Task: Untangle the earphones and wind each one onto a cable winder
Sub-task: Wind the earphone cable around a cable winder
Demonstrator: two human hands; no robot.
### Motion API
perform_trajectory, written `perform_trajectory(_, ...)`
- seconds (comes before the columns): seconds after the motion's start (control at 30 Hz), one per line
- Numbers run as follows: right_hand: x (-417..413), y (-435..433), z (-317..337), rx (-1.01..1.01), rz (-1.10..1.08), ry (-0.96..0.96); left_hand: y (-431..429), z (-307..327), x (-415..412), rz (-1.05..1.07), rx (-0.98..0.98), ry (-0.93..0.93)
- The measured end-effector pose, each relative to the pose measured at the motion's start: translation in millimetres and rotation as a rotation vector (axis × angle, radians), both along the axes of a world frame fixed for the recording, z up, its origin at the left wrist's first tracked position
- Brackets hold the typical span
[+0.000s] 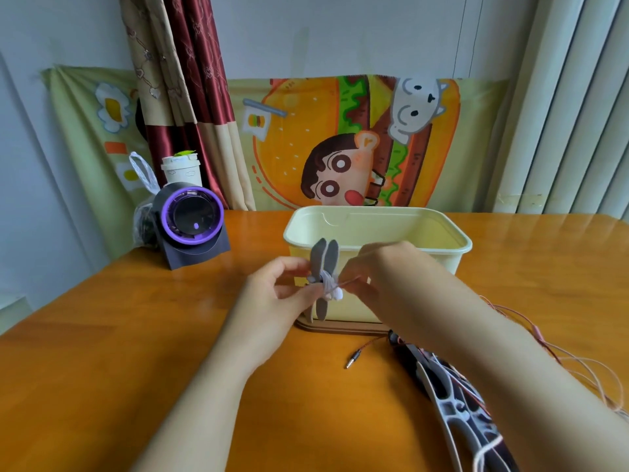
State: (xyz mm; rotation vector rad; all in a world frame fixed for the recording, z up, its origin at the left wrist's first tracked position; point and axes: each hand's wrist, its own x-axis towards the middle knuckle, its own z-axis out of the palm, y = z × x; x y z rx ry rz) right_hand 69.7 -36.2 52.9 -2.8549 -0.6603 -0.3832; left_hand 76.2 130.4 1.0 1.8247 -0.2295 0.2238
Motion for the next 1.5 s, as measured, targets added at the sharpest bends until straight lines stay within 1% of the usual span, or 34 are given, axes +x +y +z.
perform_trajectory(0.07, 1, -2, 1, 0.065, -0.011, -0.069, 0, 2, -2, -0.056, 0.055, 0.001)
perform_trajectory(0.17, 1, -2, -2, 0.171, 0.045, -0.138, 4, 4, -2, -0.082, 0.101, 0.004)
perform_trajectory(0.3, 3, 0, -5, 0.217, 0.085, -0.184, 12, 6, -1, -0.078, 0.138, 0.01)
perform_trajectory(0.5, 5, -7, -5, 0.179, 0.053, -0.125, 20, 6, -3, -0.153, 0.309, 0.066)
perform_trajectory(0.57, 7, -14, -1, 0.219, 0.048, -0.091, 21, 7, -5, -0.221, 0.28, 0.096)
perform_trajectory(0.63, 9, -20, 2, 0.287, 0.073, -0.053, 23, 8, -5, -0.308, 0.19, 0.13)
perform_trajectory(0.73, 9, -23, 3, 0.486, 0.157, -0.002, 26, 6, -3, -0.441, 0.0, 0.142)
perform_trajectory(0.8, 9, -22, 2, 0.614, 0.207, 0.039, 27, 6, -3, -0.559, -0.217, 0.161)
perform_trajectory(0.87, 10, -18, -3, 0.68, 0.212, 0.103, 25, 7, -4, -0.664, -0.451, 0.191)
perform_trajectory(0.97, 12, -3, -21, 0.72, 0.207, 0.219, 21, 8, -1, -0.675, -0.736, 0.194)
perform_trajectory(1.07, 13, 9, -34, 0.818, 0.263, 0.355, 20, 6, 6, -0.553, -0.929, 0.198)
perform_trajectory(1.1, 12, 11, -36, 0.822, 0.271, 0.392, 20, 6, 7, -0.489, -0.969, 0.196)
perform_trajectory(1.13, 12, 13, -38, 0.783, 0.269, 0.407, 19, 6, 8, -0.425, -1.009, 0.202)
perform_trajectory(1.23, 9, 17, -42, 0.552, 0.238, 0.352, 17, 7, 9, -0.237, -1.077, 0.249)
perform_trajectory(1.37, 9, 16, -40, 0.376, 0.214, 0.182, 15, 4, 11, -0.086, -1.014, 0.279)
perform_trajectory(1.5, 10, 11, -39, 0.214, 0.185, 0.114, 13, 0, 13, -0.024, -0.826, 0.259)
